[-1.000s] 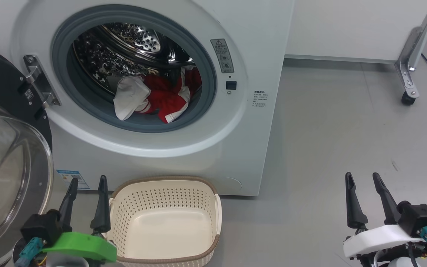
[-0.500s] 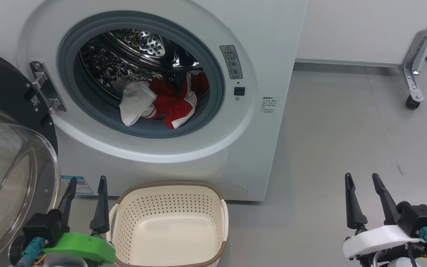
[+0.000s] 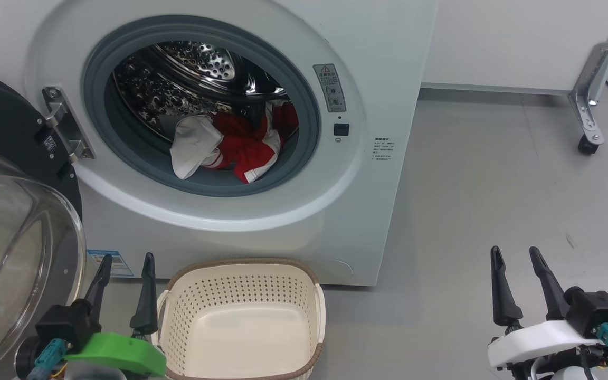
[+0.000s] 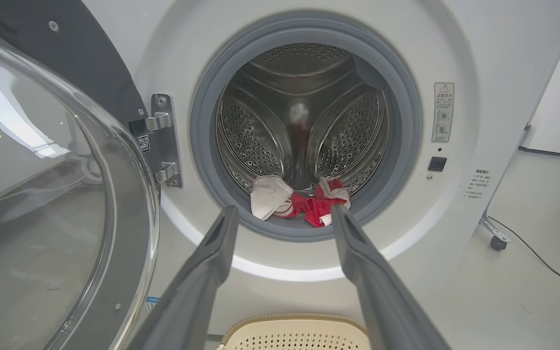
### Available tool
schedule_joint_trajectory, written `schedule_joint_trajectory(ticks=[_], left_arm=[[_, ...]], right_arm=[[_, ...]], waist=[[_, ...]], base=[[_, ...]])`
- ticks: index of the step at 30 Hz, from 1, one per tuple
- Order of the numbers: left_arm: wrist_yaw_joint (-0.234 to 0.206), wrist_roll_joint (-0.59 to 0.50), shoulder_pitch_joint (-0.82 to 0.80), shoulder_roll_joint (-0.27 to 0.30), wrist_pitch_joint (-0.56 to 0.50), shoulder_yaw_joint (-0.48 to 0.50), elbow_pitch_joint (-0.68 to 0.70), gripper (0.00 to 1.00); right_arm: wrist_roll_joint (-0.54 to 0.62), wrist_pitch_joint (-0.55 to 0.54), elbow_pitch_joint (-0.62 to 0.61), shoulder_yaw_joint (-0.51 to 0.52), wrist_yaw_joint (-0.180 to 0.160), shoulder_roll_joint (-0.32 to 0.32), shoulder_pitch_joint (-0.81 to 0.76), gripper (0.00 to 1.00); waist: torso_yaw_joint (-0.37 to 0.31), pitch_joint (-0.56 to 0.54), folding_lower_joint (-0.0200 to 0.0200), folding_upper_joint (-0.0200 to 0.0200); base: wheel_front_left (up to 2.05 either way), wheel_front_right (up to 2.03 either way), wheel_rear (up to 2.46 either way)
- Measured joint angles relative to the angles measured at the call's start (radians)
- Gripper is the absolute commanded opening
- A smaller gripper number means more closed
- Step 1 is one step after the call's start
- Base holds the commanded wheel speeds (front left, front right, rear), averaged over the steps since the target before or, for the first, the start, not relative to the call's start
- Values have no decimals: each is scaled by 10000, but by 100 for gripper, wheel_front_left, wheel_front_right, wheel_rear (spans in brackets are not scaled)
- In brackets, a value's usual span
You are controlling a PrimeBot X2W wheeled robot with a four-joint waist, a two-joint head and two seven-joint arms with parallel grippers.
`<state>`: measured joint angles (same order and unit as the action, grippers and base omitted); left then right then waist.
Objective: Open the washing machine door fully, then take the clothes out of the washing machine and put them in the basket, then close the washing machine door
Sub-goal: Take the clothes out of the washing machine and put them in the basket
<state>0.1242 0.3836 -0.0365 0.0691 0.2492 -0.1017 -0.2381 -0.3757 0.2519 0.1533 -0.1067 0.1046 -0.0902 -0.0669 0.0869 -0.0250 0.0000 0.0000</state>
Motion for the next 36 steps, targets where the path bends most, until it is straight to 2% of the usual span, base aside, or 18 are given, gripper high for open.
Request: schedule_joint_trajectory(ticks=[25,36], left_arm=[[0,0,20,-79,0,19,-25,100],[0,0,105,-84,0,88,29,100]], right_arm=[[38,0,-6,6,15,23,1,100],[104,0,-52,-196,73,23,18,100]], waist=[[-39,67,0,0],[-391,414,0,0]], base=[[0,0,0],[0,0,0]])
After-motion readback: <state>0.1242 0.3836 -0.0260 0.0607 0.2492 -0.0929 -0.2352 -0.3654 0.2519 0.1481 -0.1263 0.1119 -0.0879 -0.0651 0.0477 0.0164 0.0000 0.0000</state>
